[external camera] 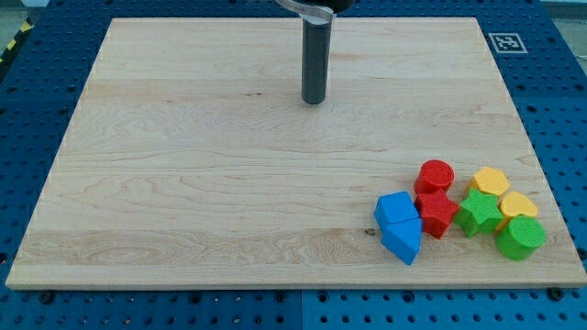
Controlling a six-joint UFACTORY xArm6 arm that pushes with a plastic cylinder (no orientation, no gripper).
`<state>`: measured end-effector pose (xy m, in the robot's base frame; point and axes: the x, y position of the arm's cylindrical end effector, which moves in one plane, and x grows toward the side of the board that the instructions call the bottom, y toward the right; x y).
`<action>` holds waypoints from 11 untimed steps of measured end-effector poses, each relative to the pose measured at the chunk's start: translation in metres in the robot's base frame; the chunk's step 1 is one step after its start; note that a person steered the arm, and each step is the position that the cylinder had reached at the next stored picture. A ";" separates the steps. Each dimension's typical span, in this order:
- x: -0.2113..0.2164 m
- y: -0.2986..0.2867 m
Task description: Move the arm to the bottom center
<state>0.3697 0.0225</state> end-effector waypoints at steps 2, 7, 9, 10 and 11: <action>0.018 0.000; 0.201 0.015; 0.228 0.024; 0.228 0.025; 0.224 0.045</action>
